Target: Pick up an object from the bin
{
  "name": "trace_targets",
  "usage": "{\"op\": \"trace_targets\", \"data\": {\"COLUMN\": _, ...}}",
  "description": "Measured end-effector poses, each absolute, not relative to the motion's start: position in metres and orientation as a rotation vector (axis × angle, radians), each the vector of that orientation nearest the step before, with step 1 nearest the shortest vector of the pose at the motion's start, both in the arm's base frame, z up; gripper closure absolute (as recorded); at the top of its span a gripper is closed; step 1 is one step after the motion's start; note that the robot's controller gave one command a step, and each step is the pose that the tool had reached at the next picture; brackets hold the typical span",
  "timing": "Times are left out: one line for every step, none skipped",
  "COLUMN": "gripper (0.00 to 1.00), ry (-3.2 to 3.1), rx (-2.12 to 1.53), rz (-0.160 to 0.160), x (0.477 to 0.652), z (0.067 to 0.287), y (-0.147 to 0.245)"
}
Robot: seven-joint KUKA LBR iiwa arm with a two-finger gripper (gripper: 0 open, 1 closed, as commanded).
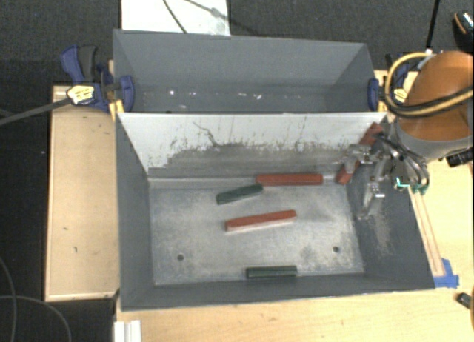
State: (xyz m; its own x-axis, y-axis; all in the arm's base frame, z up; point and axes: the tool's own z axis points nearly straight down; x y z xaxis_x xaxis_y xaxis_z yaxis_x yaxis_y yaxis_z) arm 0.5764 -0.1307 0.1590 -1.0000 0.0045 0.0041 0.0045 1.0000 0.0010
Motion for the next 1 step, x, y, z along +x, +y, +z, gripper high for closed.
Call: {"op": "trace_targets", "data": {"gripper": 0.0, "ry": -3.131, "rx": -0.199, "rz": -0.007, "x": 0.5741, "z": 0.0824, "y": -0.0625}}
